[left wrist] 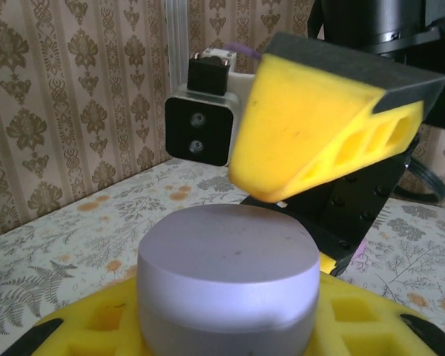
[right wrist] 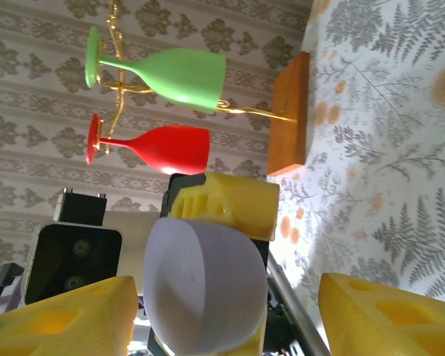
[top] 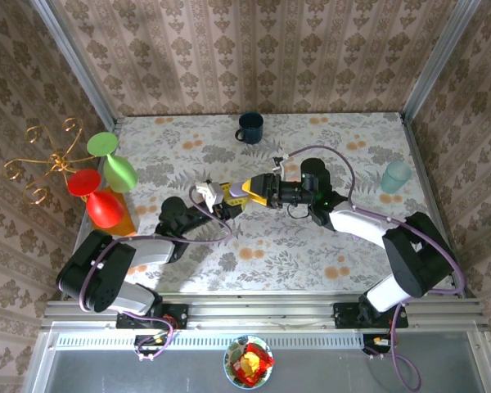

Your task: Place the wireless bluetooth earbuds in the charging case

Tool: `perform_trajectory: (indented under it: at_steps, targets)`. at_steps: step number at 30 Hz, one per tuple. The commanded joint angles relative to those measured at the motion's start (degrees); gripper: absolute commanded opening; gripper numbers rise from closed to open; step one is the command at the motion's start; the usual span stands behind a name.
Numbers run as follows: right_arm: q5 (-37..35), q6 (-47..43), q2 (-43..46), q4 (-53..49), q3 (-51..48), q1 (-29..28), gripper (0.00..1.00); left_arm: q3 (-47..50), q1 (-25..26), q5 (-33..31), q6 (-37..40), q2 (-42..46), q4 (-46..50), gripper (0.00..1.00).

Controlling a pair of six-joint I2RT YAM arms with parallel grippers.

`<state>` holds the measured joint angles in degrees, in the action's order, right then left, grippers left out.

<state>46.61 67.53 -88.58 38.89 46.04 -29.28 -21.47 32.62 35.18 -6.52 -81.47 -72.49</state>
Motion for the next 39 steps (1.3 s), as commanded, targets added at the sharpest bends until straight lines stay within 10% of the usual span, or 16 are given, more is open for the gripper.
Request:
perform_trajectory:
  at_steps: [1,14,24,39]
  targets:
    - [3.0,8.7,-2.2,13.1,-1.3,-0.1,0.58,-2.2,0.8,-0.3,-0.4,-0.1,-1.9,0.33]
    - [2.5,9.8,-3.6,14.8,-1.6,1.0,0.2,-1.1,1.1,-0.3,1.1,-0.7,-1.8,0.39]
    - [-5.5,-2.3,-1.5,-1.9,-4.7,5.8,0.19,2.1,0.2,-0.1,4.9,-0.2,1.5,0.88]
    - [-18.6,-17.0,-10.5,-17.3,-4.8,12.5,0.19,3.0,1.5,0.6,13.2,5.1,20.5,1.0]
